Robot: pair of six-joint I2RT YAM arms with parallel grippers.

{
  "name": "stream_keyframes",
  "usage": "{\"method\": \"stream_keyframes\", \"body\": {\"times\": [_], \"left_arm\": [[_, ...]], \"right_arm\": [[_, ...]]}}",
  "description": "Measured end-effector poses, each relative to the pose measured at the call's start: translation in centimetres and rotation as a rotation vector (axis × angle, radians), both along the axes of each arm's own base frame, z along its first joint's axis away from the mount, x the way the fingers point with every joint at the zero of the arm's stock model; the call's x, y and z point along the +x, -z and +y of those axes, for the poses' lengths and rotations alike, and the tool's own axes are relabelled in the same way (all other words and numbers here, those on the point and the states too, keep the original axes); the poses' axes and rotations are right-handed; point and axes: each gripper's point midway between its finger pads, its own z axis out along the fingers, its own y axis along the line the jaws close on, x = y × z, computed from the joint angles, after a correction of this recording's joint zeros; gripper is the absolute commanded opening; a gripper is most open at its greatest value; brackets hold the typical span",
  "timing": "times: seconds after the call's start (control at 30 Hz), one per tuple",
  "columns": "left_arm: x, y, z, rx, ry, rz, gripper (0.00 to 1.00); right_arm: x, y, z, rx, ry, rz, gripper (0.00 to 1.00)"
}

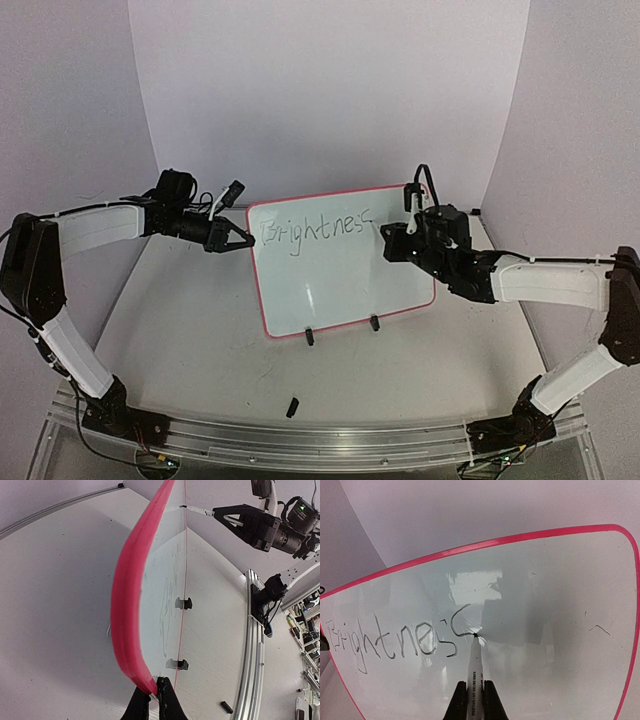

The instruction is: Write a sentence on the whiteboard

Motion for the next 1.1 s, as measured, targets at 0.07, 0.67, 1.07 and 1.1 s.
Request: {"method": "stream_keyframes", "body": {"times": [0.07,0.67,1.07,1.1], "left_arm": [[0.0,0.0,0.0,0.000,0.000,0.000,0.00],[0.0,0.0,0.0,0.000,0.000,0.000,0.00],[0.0,0.0,0.0,0.000,0.002,-0.001,0.00],[0.0,0.0,0.0,0.000,0.002,-0.001,0.00]], "right_arm": [[0.0,0.0,-0.2,-0.004,0.010,0.004,0.00],[-0.8,0.9,0.2,-0.006,-0.037,0.038,0.00],[-2.3,-0.9,0.1,0.059,-0.088,0.002,0.00],[-2.5,-1.3,0.1,0.068,-0.093,-0.006,0.00]]}}
